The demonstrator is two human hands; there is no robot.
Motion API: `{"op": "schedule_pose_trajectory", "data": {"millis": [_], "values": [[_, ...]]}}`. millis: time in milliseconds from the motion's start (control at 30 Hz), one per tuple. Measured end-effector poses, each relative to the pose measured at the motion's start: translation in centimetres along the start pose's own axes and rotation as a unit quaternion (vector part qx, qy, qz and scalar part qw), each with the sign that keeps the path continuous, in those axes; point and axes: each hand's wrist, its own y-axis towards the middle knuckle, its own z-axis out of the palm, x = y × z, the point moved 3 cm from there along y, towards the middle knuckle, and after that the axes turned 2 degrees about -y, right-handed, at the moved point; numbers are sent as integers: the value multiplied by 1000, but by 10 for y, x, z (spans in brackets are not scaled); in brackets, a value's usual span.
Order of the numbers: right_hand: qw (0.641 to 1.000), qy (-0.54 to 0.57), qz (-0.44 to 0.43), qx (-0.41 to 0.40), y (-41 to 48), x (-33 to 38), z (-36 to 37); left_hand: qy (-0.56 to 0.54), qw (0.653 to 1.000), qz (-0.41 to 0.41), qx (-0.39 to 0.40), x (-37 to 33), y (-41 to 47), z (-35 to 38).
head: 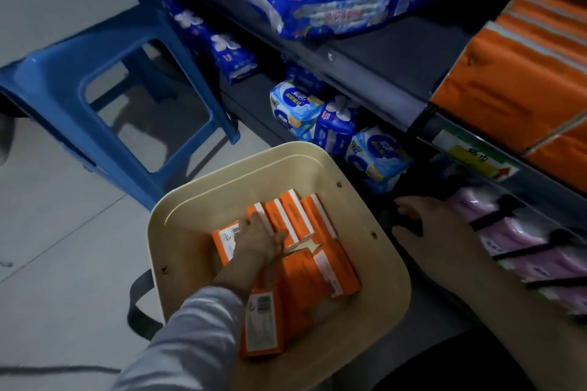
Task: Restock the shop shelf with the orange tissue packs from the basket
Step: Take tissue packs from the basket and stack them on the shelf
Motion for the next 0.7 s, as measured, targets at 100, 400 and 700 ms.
{"op": "schedule_pose_trajectory", "data": {"millis": [100,400,700], "values": [[1000,9,-5,-4,1,1,1,-150,984,-89,-27,3,14,19],[1000,7,1,11,-1,3,2,-58,997,-45,30,15,-8,-1],[985,158,26,70,-9,31,5,-152,937,257,-181,-18,-113,-118]]}}
